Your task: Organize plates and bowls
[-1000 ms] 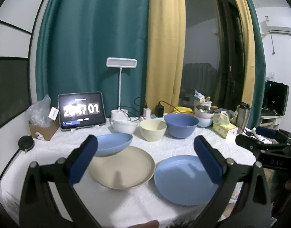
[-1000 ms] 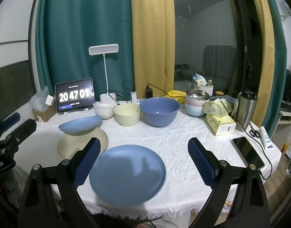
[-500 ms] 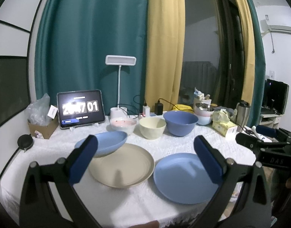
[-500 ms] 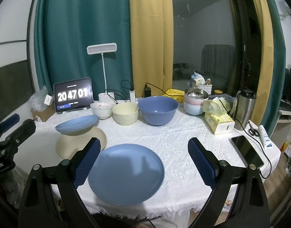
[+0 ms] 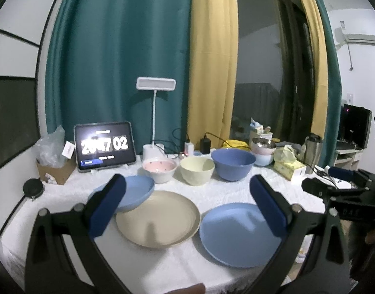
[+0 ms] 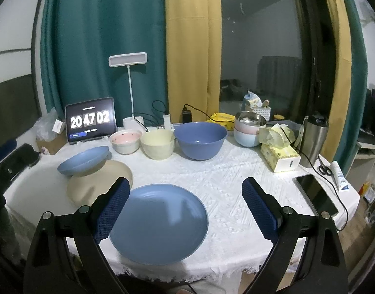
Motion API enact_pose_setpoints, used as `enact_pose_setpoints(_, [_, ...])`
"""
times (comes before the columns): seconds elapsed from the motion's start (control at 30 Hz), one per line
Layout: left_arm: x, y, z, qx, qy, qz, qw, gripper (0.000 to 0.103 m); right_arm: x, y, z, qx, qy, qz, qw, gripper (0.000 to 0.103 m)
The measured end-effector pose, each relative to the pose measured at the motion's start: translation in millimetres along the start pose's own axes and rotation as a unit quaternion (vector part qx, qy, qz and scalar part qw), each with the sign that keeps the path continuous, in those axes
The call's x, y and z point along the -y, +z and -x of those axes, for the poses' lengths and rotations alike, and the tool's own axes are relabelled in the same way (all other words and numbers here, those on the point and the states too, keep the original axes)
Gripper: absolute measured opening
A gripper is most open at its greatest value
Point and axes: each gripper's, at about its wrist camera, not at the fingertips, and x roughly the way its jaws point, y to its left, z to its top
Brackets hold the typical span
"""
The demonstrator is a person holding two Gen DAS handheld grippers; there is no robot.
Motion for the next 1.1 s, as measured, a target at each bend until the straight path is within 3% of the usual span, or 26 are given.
enact_pose_setpoints(0.63, [-3.6, 1.0, 1.0, -0.008, 0.000, 0.001, 1.0000, 0.102, -7.1, 0.8, -0.2, -0.002, 0.000, 0.005, 1.000, 0.096])
enact_pose_setpoints(1.1, [5.1, -18.0, -36.8, -0.065, -0.014, -0.014, 0.9977, 0.102, 1.3, -5.1, -22.1, -0.036, 0.001, -0.008, 0.999, 0.096])
